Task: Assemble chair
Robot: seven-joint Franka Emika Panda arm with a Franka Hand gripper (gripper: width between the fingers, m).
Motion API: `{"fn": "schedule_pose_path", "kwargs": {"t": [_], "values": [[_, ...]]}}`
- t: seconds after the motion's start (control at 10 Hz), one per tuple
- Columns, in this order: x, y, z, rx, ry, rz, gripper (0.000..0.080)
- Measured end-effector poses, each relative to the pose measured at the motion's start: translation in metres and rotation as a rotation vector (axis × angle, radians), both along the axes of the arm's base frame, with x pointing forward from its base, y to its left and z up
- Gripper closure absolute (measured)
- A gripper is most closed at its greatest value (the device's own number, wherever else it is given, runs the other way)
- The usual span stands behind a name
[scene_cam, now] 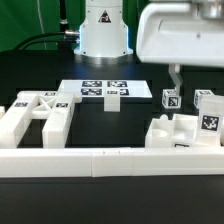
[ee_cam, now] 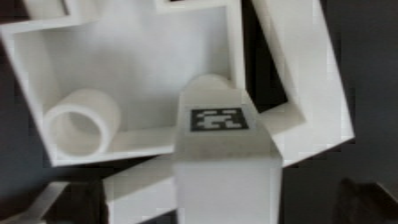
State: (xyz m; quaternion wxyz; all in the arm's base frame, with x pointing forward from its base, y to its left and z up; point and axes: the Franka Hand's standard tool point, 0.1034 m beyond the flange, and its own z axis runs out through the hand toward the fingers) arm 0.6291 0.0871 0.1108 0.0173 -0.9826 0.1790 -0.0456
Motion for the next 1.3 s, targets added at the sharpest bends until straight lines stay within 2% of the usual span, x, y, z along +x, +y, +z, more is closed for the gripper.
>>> {"fn": "schedule_pose_path", "kwargs": {"t": [0.1,0.2,0.8,0.9,1.0,1.1,1.2,1.3], "values": [[-0.008,-0.009,0.011,-0.001,0.001,0.02,0.0151],[-0.009,-0.009,0.014,0.001,-0.001,0.014,0.0151],[-0.011,-0.009,0.009,-0.002,0.002,0.024,0.0151],[-0.018,-0.024,0.007,-0.016,-0.056,0.155,0.0151],[-0.048,-0.053,0.0,-0.028,-0.082,0.241,0.0151],[-0.07,-0.074,-0.008,-0.037,-0.072,0.26,0.0151],[-0.076,-0.085,-0.013,-0.038,-0.067,0.246,0.0151],[-0.075,-0.083,-0.013,-0.037,-0.068,0.248,0.0151]]}}
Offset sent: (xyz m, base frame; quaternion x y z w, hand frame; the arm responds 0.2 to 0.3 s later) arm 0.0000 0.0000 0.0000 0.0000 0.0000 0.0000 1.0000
